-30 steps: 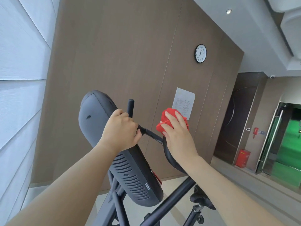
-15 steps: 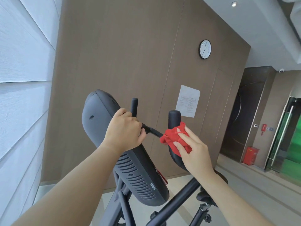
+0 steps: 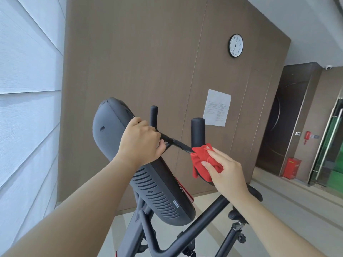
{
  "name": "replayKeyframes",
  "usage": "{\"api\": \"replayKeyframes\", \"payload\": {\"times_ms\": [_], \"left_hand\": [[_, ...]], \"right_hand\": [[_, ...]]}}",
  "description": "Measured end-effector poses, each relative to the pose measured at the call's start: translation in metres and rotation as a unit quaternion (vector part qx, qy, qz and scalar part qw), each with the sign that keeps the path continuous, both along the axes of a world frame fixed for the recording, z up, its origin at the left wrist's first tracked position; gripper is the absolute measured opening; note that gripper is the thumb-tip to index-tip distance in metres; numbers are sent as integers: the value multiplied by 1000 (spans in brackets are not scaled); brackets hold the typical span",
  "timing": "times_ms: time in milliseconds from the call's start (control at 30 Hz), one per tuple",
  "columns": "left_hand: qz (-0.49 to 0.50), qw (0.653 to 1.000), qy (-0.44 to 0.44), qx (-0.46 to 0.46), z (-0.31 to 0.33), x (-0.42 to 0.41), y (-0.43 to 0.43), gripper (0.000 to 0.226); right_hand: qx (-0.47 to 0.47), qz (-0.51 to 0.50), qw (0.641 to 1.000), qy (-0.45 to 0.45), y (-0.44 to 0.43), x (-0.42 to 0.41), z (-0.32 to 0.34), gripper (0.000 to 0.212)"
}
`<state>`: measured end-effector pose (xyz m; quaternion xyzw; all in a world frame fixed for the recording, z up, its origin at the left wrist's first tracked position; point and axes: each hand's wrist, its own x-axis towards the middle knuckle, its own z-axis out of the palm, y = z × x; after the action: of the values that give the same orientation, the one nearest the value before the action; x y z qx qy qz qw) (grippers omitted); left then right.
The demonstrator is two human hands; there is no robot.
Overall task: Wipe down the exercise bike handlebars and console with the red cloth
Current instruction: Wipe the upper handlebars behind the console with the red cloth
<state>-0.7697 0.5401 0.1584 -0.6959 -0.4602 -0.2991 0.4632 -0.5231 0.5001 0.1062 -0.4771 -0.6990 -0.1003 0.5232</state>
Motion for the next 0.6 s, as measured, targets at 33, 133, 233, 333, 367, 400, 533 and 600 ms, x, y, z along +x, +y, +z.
{"api": "replayKeyframes", "payload": {"times_ms": [33,133,233,333,367,400,533,600], "left_hand": [[1,1000,1,-3,0,0,0,46],[3,1000,3,-3,1,0,-1,47],[2,1000,3,-1,0,0,-1,48],[-6,1000,3,-3,1,0,-1,48],[-9,1000,2,-2,1,-1,-1,47],[-10,1000,2,-1,1,-1,-1,46],[-13,1000,3,3,0,-2,0,44],[-14,1000,2,-1,0,-2,0,45]], "right_hand": [[7,-2,1000,11,-1,0,3,41],[52,2,998,47,-1,-9,20,42],[96,1,993,63,2,-20,44,43],[87,-8,995,57,7,-35,54,42],[78,-15,996,44,10,-40,51,42],[72,-28,997,25,12,-45,46,42],[70,-58,996,-5,13,-46,19,41],[64,-65,996,-12,10,-41,9,40]]}}
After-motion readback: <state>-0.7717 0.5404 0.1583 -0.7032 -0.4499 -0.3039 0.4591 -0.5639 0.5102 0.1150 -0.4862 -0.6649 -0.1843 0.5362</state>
